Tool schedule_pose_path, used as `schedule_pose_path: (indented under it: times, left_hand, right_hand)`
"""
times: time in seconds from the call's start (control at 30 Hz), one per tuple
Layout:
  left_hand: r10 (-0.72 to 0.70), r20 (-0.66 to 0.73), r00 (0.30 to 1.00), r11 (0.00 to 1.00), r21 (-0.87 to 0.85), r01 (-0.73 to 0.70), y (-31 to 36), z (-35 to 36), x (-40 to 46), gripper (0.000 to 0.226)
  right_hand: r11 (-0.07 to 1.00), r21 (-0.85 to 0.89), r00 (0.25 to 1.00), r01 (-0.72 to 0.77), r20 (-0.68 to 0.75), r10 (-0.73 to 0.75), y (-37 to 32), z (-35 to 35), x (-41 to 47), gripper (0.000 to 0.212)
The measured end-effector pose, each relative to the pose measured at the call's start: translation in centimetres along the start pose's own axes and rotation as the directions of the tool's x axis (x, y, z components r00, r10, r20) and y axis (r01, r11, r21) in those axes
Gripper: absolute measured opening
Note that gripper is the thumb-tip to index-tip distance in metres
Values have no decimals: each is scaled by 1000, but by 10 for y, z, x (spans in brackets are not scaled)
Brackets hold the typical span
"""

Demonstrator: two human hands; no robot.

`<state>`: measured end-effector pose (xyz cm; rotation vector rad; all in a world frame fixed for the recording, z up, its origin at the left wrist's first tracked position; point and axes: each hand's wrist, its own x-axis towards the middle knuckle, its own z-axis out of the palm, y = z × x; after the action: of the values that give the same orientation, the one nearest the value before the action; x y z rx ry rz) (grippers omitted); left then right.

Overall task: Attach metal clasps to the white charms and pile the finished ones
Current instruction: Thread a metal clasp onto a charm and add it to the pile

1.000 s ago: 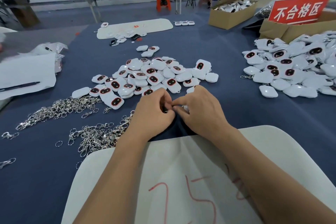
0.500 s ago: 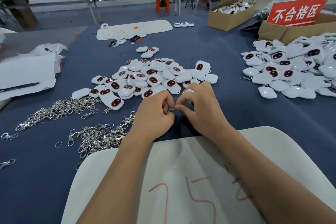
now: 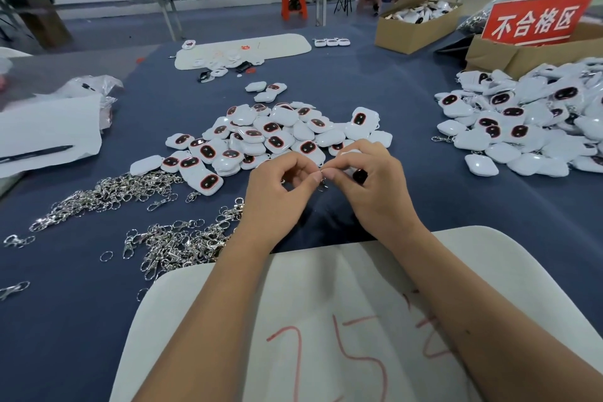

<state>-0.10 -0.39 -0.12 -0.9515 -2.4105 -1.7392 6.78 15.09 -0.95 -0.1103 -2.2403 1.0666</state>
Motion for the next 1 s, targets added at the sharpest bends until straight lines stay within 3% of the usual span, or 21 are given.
schedule_pose_path:
  times: [0.27,0.57,0.8,1.0]
  left_hand:
    - [-20,11,1000,991,-129,21,1,2,-1,12]
    - [-25,-4,1000,991,-130,24,0,6,0,11]
    - [-25,67,997,971,-237,40,5,11,-1,17]
    - [-42,-32,999,968,-249,33,5,17,0,14]
  right_hand:
    - [996,86,1000,9,-13,-8,-1,-1,-1,6]
    - [995,100,1000,26,4,-26,-1,-1,-1,7]
    - [906,381,983,-182,46,178,6,-9,2,15]
    - [877,434,978,-208,63,201,6,-9,1,14]
